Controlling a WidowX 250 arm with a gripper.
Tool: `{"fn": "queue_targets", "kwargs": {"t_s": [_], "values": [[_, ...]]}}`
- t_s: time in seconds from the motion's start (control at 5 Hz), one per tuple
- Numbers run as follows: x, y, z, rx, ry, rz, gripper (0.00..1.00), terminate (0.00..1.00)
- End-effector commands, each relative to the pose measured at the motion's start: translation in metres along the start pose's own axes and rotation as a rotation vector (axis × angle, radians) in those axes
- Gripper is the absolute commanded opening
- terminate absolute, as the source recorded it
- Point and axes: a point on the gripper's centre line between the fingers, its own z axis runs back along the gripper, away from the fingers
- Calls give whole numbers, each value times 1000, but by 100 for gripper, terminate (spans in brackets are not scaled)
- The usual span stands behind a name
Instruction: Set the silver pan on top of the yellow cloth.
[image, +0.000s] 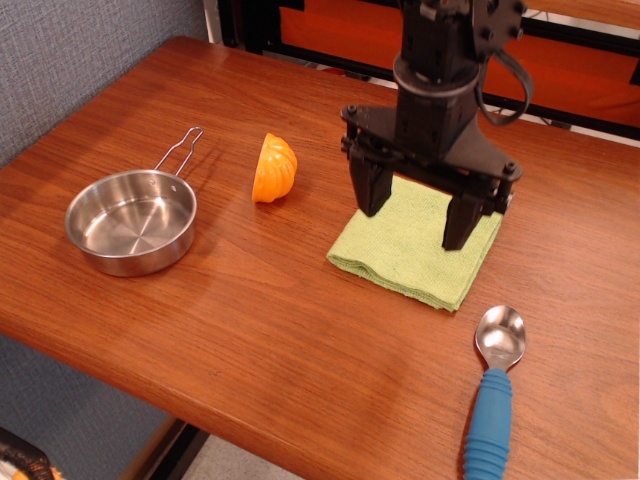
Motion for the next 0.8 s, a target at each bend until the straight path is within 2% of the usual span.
{"fn": "queue_targets", "kwargs": {"t_s": [0.0, 0.2, 0.6], "values": [[-11, 56, 5, 45, 60, 87, 100, 0], [-31, 101, 5, 67, 133, 123, 100, 0], [-48, 153, -17, 125, 180, 178, 100, 0]]}}
